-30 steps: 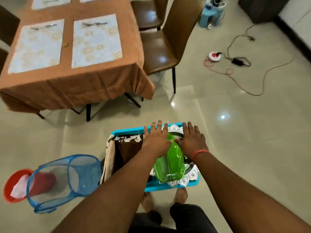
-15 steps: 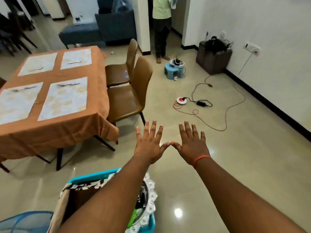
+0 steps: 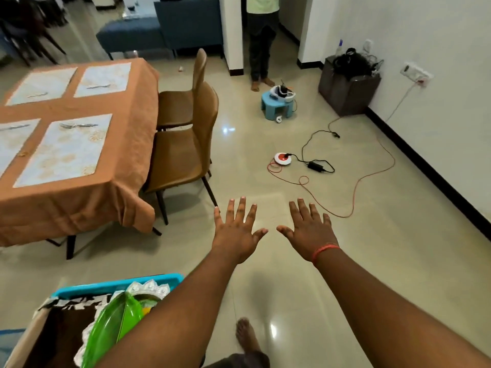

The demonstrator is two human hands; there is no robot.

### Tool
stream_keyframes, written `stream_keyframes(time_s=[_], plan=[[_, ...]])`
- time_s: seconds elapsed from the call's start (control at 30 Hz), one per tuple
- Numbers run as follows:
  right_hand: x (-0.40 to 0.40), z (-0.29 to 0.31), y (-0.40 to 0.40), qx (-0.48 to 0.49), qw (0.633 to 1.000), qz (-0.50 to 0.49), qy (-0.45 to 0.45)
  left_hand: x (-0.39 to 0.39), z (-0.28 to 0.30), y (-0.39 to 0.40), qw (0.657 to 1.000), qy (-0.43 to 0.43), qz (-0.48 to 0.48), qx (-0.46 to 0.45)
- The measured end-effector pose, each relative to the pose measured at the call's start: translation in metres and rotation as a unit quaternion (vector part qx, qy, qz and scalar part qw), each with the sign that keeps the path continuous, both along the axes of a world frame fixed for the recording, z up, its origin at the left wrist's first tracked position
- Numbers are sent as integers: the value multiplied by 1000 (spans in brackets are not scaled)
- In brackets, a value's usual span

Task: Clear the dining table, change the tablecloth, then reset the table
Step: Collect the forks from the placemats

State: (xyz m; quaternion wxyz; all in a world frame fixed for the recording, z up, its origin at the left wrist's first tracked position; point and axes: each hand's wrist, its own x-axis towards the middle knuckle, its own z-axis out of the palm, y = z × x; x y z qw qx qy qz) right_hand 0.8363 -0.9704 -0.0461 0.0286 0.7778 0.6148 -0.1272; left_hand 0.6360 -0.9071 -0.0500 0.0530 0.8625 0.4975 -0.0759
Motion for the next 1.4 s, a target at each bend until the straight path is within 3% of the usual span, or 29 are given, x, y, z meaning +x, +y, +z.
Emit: stream_keyframes(time_s=[0.37,0.63,0.83,1.1,1.4], plan=[[6,16,264,4,995,99,-1,-3,11,237,995,-16,100,-2],[-52,14,461,27,968,247,13,-64,20,372,972,-16,236,-8],[-135,12,602,7,919,392,36,-140,24,441,914,-21,406,6],[-271,11,691,-4,866,494,72,-238,21,474,841,-8,541,-7],[-451,-1,786,-28,849,526,37,-399,-8,546,840,-7,542,-16]])
